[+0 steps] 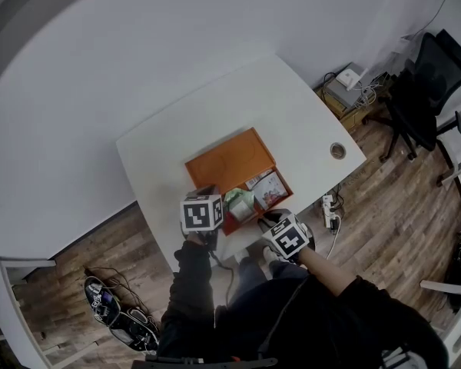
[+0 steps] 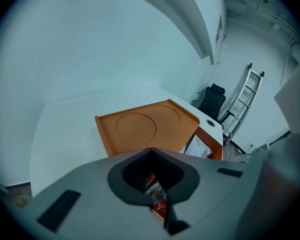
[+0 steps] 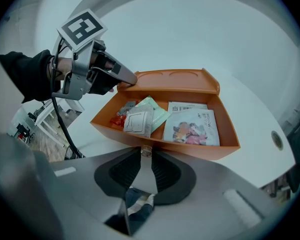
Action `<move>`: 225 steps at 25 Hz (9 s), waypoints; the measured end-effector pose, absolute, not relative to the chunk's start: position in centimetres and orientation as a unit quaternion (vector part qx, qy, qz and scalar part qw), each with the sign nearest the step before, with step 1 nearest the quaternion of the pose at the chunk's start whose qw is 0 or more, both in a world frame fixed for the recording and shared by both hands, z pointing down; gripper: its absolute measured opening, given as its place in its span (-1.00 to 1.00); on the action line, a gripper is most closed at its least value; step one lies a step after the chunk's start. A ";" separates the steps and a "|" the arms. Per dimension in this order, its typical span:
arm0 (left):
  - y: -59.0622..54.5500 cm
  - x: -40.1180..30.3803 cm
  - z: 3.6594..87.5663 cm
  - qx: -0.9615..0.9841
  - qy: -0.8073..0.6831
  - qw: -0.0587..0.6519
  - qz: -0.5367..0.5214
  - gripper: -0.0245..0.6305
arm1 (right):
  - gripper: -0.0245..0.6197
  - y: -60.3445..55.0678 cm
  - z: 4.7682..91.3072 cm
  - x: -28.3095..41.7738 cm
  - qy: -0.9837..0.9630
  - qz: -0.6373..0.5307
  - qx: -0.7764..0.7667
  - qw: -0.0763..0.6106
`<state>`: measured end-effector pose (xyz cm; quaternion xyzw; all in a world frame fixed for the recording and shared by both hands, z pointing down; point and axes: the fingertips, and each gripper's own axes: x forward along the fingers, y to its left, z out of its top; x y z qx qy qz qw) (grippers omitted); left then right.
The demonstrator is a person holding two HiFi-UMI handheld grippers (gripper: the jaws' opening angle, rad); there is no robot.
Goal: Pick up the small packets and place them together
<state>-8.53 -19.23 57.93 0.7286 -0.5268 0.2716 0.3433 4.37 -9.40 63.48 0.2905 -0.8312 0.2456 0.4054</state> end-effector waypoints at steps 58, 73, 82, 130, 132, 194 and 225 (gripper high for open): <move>-9.9 -11.1 58.0 0.698 -0.569 0.392 0.189 -0.93 | -0.77 -11.8 62.8 -2.8 -0.820 0.039 -0.046 0.569; -9.7 -9.2 57.8 0.708 -0.557 0.394 0.184 -0.93 | -0.79 -18.7 52.1 -6.2 -0.894 0.061 0.030 0.443; -9.8 -9.3 57.5 0.709 -0.556 0.394 0.182 -0.93 | -0.79 -23.1 53.2 -10.6 -0.894 0.094 0.042 0.435; -9.5 -8.1 57.8 0.716 -0.546 0.394 0.185 -0.93 | -0.44 -16.0 59.7 4.2 -0.820 0.024 -0.050 0.569; -9.3 -8.1 57.9 0.715 -0.546 0.395 0.185 -0.93 | -0.42 -15.8 60.9 4.8 -0.807 0.022 -0.058 0.587; -9.5 -8.4 57.5 0.718 -0.542 0.391 0.193 -0.93 | -0.84 -26.6 55.8 -5.3 -0.812 -0.086 0.011 0.577; -9.5 -9.1 57.8 0.716 -0.543 0.396 0.187 -0.93 | -0.62 -25.5 53.6 -5.2 -0.839 -0.081 0.005 0.538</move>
